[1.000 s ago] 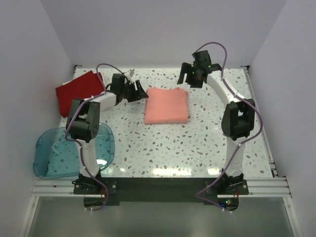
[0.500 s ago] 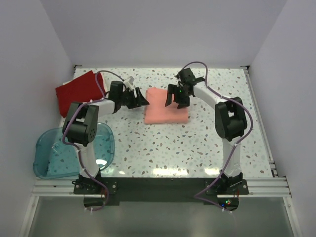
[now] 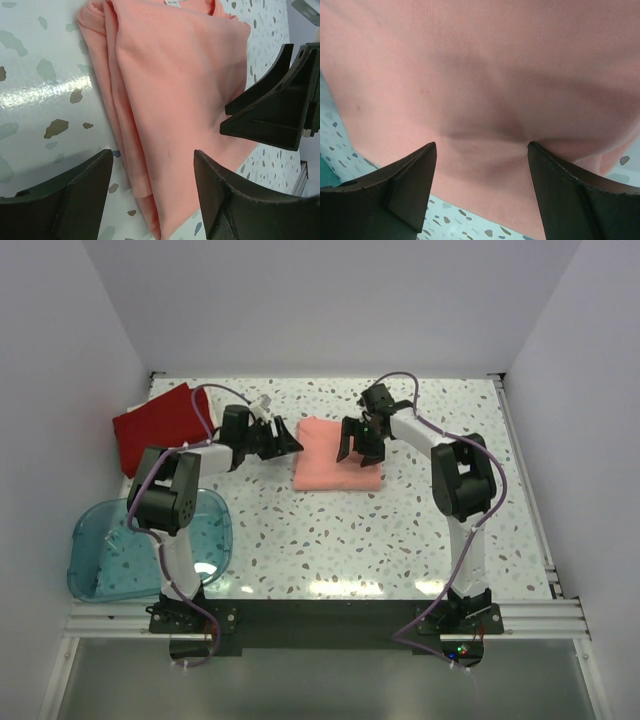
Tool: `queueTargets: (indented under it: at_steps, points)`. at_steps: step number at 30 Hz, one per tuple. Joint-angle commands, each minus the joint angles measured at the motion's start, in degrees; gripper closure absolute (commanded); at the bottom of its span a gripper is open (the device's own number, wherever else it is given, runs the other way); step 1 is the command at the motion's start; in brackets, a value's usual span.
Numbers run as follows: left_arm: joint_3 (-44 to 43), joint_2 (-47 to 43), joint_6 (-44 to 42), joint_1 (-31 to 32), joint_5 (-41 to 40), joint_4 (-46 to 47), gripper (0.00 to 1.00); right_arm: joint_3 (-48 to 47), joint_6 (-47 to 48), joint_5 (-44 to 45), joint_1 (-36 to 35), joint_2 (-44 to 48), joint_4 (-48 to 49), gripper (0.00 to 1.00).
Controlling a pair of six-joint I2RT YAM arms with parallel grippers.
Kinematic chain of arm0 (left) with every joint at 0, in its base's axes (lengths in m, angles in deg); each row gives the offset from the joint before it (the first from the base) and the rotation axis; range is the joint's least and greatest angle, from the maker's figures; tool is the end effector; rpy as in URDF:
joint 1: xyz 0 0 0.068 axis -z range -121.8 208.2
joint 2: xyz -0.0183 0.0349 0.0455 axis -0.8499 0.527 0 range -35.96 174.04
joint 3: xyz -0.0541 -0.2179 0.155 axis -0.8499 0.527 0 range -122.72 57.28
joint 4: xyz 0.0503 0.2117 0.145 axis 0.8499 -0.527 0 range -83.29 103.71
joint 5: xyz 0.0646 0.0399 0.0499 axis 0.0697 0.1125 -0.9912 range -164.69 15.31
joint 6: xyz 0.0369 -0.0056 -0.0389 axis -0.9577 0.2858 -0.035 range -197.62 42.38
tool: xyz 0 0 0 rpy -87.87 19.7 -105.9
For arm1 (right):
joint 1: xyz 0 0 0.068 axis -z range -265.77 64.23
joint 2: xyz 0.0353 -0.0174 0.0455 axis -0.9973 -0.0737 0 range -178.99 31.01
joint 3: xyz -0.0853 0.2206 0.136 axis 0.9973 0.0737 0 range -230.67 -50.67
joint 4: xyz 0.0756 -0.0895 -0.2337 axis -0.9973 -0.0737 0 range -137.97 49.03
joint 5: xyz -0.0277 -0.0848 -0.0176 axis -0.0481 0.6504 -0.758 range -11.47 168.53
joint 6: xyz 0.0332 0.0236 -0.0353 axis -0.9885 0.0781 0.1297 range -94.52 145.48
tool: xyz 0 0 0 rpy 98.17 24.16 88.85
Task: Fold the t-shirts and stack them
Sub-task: Neatly place the folded tshirt to the corner
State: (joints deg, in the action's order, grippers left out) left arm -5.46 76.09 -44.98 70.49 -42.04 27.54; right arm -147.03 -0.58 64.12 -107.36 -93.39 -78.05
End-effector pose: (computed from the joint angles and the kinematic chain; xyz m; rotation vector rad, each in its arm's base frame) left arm 0.3955 -0.1058 0.1512 -0.0634 2.2772 -1.0532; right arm 0.4236 0.1772 0.1708 0.0311 2.7904 0.5713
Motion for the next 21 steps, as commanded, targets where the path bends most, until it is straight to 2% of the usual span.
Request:
queueTargets:
  at_steps: [1,8,13,21]
  points:
    - [1.4,2.0,2.2,0.0,0.2,5.7,0.29,1.4,0.5,3.3,0.1,-4.1,-5.2,0.23]
    - [2.5,3.8,3.7,0.1,-4.1,6.0,0.29,1.3,0.3,3.1,0.0,-3.2,-5.3,0.23]
    - [1.8,4.8,5.0,0.4,-8.7,1.9,0.28,1.3,0.1,2.7,0.0,-3.0,-4.9,0.23]
    - [-0.4,9.1,6.9,4.9,-10.8,-0.6,0.28,2.0,0.1,1.6,-0.1,-2.5,-4.1,0.23]
